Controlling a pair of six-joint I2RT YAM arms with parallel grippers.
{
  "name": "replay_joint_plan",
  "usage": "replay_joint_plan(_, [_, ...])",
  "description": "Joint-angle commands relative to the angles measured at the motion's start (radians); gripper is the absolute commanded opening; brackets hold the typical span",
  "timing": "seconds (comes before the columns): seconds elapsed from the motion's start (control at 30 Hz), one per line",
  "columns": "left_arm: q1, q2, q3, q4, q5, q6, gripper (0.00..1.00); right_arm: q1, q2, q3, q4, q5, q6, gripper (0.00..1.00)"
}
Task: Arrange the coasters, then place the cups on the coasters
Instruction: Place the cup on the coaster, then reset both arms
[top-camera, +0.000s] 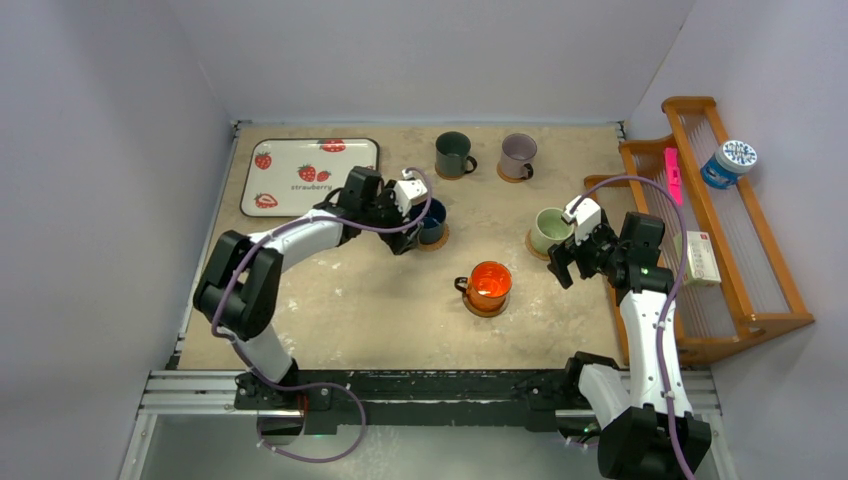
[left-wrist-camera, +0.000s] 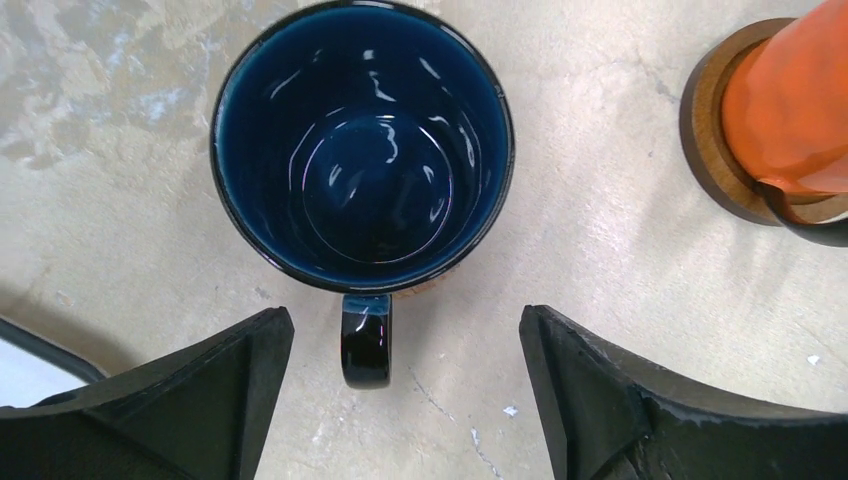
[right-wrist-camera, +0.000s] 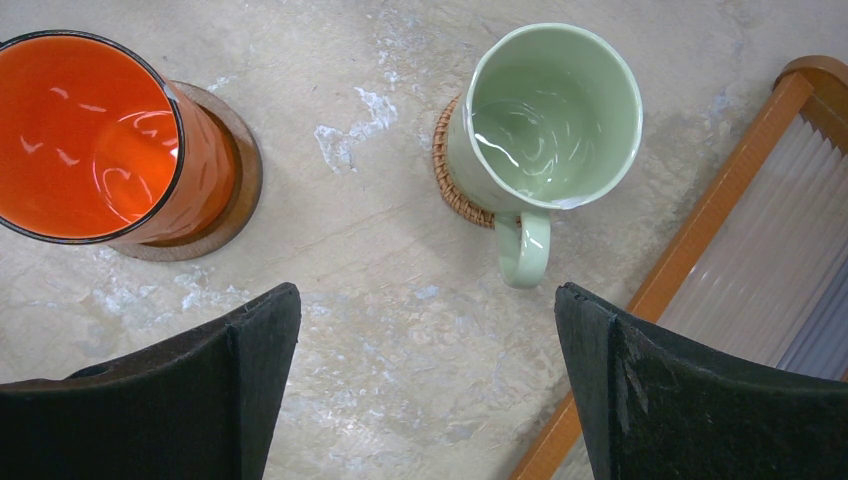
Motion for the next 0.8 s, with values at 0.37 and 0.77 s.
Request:
replay_joint_plan(0.37, [0.024,-0.378,0.028,-0.155,-0.044,0.079,0.92,-0.002,-0.067,0.050,-0.048,0.008,0.030,0.99])
replay_joint_plan(0.77, [0.213,-0.673,-0.129,-0.232,-0.113,0.033,0.94,-0.002,-0.204,-0.017,0.130,0.177,0.251,0.99])
